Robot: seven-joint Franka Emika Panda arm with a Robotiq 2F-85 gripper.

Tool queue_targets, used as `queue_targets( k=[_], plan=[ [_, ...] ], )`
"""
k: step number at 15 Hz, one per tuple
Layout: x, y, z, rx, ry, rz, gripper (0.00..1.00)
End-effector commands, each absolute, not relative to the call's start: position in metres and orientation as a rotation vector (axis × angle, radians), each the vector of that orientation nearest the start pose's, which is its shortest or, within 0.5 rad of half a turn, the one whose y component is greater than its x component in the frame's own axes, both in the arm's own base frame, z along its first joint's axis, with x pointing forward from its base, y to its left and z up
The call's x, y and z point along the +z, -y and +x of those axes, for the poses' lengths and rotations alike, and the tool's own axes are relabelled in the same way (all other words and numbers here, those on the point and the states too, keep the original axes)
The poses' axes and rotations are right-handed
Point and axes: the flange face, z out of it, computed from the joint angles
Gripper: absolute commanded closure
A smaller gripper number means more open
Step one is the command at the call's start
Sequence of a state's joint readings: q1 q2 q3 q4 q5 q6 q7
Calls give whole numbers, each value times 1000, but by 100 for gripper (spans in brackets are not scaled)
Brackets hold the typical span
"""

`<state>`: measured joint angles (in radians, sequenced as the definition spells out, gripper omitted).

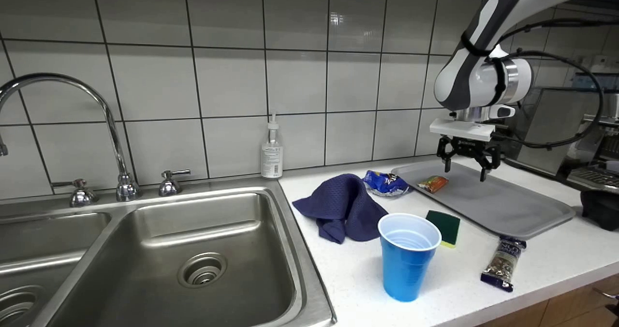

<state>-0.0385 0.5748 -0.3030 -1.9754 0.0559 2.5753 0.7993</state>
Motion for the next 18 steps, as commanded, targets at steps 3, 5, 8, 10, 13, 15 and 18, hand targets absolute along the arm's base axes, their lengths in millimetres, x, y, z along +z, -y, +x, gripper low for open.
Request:
queue_targets(
  k=[3, 5, 8, 10, 13, 15, 18],
  plan=[
    [184, 191, 611, -145, -1776, -2721, 0],
    [178, 187, 619, -154, -1778, -2734, 0],
    [170, 182, 631, -161, -1775, -2742, 0],
    [166, 179, 637, -163, -1768, -2749, 0],
    [160, 176, 644, -174, -1764, -2758, 0],
    [156, 176, 648, -180, -1767, -2763, 0],
    [150, 176, 652, -176, -1770, -2768, 0]
  ],
)
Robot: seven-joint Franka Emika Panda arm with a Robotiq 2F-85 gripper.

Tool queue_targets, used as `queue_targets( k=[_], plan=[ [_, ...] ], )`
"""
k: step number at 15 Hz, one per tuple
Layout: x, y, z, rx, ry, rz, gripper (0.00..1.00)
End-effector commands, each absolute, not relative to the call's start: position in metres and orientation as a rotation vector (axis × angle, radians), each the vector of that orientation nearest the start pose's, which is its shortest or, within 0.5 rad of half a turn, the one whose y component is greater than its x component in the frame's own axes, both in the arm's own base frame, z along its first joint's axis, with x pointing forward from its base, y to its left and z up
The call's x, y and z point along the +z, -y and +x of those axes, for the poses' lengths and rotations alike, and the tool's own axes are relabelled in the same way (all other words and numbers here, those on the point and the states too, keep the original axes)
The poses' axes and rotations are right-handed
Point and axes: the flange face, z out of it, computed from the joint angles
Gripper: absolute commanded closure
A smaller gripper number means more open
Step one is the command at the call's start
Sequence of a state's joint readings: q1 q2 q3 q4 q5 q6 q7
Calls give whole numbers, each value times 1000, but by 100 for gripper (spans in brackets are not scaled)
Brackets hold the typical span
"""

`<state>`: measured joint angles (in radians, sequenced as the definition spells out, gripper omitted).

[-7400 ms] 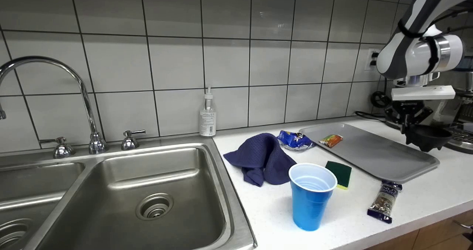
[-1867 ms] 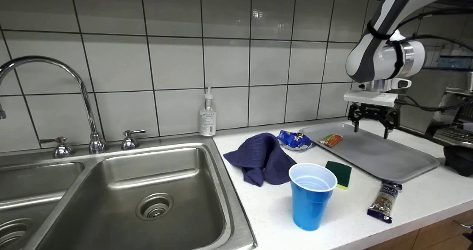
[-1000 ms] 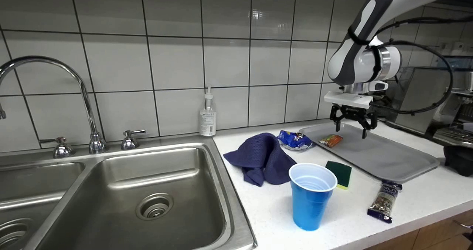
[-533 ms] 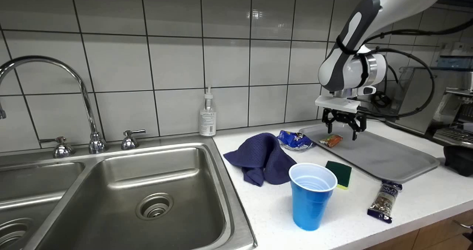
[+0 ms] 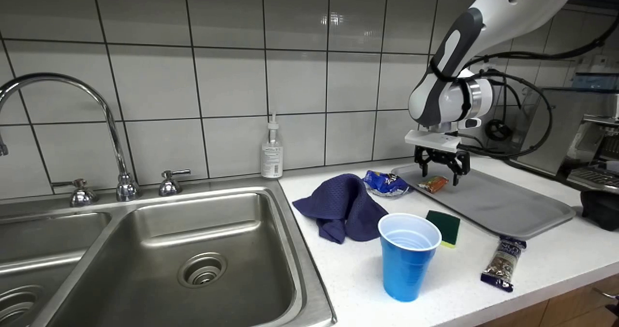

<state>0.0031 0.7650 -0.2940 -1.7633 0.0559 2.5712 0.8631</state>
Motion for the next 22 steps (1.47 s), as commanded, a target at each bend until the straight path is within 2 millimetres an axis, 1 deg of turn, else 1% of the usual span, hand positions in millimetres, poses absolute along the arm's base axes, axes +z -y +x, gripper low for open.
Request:
queue_targets(
  k=[1, 3, 4, 5, 12, 14, 16, 22],
  plan=[
    [149, 176, 653, -175, -1770, -2769, 0],
    [147, 177, 654, -172, -1773, -2768, 0],
    [147, 177, 655, -176, -1772, -2767, 25],
    [147, 177, 655, -177, -1770, -2765, 26],
    [153, 179, 657, -189, -1760, -2761, 82],
    [154, 180, 657, -190, -1763, -2758, 83],
    [157, 183, 654, -153, -1754, -2760, 83],
    [176, 203, 639, -128, -1791, -2765, 83]
  ],
)
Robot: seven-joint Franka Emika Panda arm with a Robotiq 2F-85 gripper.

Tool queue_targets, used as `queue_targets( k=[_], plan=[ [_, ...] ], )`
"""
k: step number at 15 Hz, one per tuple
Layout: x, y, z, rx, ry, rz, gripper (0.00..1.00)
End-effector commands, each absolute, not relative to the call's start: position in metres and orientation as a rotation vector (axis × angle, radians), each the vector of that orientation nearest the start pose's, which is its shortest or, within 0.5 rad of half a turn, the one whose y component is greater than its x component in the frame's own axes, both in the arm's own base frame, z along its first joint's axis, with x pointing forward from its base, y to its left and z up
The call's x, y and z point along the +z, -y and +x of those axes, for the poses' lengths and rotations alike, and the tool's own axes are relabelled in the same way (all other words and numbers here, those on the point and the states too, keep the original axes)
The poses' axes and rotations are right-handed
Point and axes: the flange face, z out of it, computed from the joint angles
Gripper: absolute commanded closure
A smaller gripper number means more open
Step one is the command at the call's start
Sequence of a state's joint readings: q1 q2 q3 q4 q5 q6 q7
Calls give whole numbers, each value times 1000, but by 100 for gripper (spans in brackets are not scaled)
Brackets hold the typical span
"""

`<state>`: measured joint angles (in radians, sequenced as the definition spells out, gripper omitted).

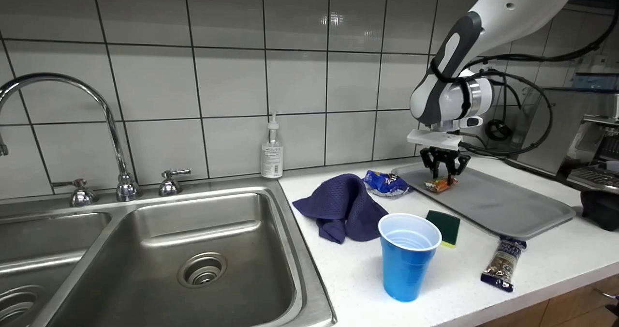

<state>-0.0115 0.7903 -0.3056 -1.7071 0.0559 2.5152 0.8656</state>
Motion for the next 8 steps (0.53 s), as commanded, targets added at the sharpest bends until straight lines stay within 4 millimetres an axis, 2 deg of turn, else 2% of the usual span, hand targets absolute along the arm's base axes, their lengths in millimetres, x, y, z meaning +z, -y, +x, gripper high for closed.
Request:
queue_targets(
  k=[1, 8],
  plan=[
    [180, 208, 637, -130, -1796, -2760, 83],
    [197, 236, 607, -134, -1824, -2721, 83]
  ],
)
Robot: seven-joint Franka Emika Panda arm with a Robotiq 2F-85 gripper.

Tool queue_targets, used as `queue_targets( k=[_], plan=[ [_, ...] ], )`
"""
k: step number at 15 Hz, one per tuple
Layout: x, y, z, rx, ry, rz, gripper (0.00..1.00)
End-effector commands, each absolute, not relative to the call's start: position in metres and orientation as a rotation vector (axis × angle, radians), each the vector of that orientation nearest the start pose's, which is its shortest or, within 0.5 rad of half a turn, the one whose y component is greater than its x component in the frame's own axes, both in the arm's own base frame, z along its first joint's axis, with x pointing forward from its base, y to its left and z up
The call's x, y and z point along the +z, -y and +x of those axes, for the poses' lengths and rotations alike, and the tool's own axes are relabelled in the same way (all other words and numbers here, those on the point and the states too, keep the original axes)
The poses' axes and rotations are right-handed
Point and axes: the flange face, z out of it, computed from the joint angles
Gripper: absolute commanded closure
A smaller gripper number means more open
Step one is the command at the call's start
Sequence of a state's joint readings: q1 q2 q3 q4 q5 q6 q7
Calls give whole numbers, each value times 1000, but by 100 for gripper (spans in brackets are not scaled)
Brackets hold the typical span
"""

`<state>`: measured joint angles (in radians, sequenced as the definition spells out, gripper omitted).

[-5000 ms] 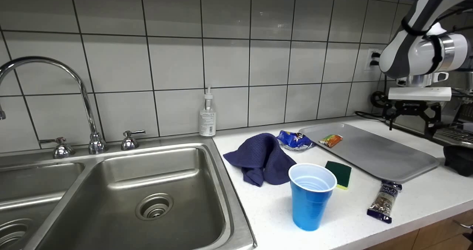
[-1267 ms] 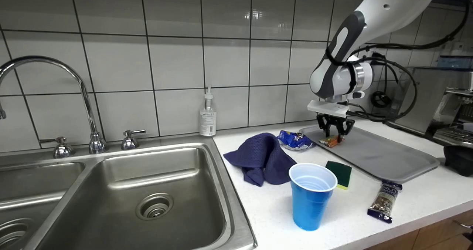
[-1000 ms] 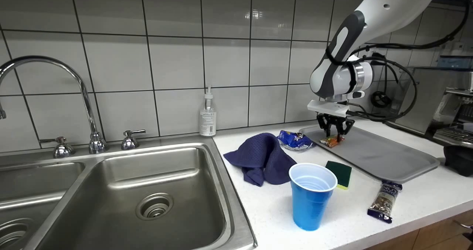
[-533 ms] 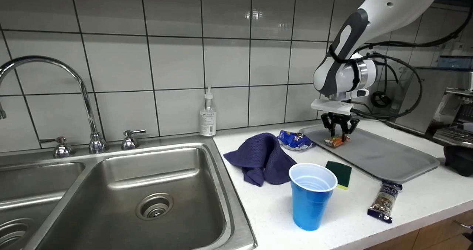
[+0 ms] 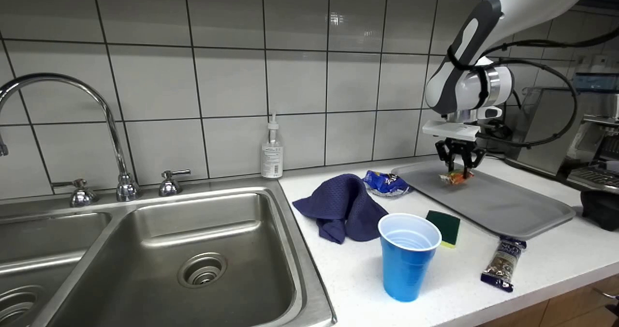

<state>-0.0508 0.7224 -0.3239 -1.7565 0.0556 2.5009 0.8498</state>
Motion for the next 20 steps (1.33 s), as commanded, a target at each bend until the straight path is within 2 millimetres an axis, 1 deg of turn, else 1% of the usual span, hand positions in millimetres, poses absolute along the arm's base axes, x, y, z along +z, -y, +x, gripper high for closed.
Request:
queue_targets(
  k=[1, 6, 9, 20],
  plan=[
    [199, 240, 602, -128, -1823, -2720, 83],
    [207, 258, 573, -99, -1811, -2724, 83],
    [210, 263, 553, -72, -1835, -2710, 83],
    [219, 261, 457, -36, -1949, -2641, 83]
  ],
)
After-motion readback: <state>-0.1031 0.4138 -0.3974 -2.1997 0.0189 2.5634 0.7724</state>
